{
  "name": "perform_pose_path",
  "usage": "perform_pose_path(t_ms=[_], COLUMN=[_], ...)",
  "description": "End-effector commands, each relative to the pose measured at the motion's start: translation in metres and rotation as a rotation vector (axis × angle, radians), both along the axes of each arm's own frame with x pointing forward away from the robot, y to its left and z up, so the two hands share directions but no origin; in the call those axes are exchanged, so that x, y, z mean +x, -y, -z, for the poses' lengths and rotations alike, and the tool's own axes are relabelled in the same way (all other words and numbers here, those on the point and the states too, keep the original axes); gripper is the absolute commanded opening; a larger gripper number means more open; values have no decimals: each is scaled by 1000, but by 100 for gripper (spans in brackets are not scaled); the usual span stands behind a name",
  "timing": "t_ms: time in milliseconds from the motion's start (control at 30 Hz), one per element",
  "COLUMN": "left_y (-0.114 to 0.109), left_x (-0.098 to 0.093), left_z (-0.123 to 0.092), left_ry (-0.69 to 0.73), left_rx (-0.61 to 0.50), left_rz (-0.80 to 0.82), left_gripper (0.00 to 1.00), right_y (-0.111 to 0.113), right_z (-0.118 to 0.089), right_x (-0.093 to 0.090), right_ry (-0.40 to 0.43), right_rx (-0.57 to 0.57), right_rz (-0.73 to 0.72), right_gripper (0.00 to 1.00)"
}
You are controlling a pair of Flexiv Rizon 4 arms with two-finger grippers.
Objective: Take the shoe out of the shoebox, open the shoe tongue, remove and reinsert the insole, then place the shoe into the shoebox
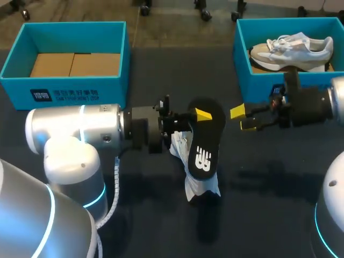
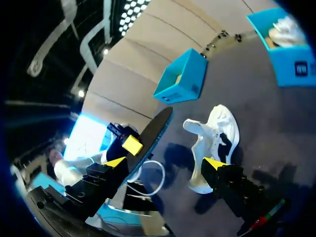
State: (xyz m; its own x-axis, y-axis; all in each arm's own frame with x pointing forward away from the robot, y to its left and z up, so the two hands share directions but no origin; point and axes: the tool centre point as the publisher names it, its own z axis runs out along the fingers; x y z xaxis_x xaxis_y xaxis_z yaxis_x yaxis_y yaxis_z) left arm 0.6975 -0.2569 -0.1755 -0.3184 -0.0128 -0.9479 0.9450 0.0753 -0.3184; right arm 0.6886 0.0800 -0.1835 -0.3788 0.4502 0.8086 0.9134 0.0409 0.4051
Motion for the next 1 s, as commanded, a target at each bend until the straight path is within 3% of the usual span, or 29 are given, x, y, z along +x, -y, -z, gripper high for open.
perform_pose_path(t_ms=[33, 300, 1000], left_y=[-12, -15, -15], left_x=[-15, -27, -27], left_z=[-2, -3, -3], left_ry=[-46, -196, -196], left_rx=[7, -28, -28], left_rz=[-3, -2, -2], left_gripper=[0, 0, 0], right_y=[6, 15, 15], right_z=[-5, -1, -1], right_x=[-6, -5, -5], right_ry=[88, 113, 113], right_rx=[-52, -61, -61], right_rz=[-59, -56, -56], right_gripper=[100, 100, 100])
